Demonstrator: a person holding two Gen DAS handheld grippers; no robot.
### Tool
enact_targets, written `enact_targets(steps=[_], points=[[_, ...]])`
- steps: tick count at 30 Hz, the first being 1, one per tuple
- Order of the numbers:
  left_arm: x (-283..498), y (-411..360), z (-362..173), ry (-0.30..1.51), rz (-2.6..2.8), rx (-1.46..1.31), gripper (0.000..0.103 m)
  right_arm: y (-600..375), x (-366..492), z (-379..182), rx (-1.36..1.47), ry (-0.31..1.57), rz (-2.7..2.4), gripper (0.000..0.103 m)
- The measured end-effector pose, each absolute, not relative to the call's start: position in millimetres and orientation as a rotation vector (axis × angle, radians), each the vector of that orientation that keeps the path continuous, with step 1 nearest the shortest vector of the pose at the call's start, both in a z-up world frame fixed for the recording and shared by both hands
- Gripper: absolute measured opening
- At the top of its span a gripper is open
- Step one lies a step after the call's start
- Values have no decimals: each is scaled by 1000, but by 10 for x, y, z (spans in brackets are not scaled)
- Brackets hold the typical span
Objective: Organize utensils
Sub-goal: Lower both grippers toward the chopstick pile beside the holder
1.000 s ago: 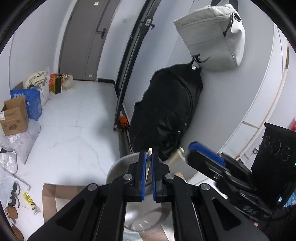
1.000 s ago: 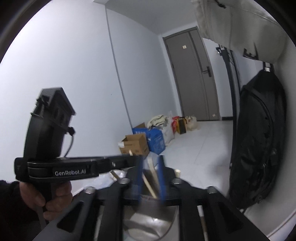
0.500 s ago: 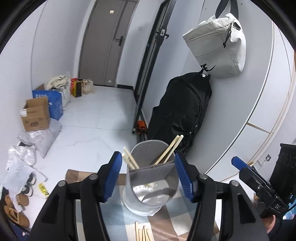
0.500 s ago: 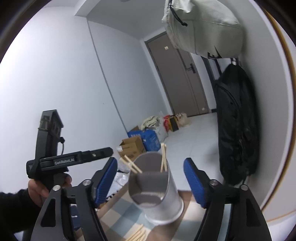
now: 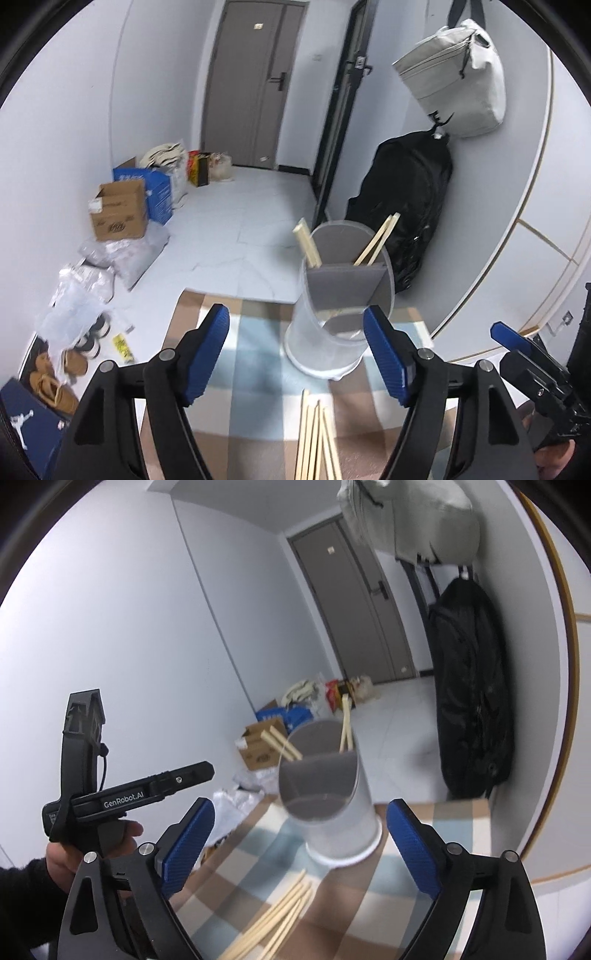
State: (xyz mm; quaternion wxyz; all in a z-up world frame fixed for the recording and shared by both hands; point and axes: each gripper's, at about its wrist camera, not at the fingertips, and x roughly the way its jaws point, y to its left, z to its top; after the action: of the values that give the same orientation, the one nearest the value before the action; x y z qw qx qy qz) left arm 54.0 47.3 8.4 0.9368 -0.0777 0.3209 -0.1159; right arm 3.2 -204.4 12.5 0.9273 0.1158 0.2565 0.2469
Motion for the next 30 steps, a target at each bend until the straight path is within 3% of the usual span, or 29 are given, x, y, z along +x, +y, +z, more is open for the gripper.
enact_targets(steps=[14,21,24,28,30], points=[[405,653,-378,759,-159,-176,77,-1737,91,-366,191,780,531,92],[389,805,-442,784,-104,-164,77,-1600,305,-655,259,945,565,80],[366,857,-460,781,-97,-162,77,-1521,467,-837,307,1050,580,66],[372,963,-467,787,-91,-189,77,-1457,684,-1061,372,1145,542,57],[375,1006,-452,780,-79,-203,77,-1417,778,-1133,395,1175,530,48]])
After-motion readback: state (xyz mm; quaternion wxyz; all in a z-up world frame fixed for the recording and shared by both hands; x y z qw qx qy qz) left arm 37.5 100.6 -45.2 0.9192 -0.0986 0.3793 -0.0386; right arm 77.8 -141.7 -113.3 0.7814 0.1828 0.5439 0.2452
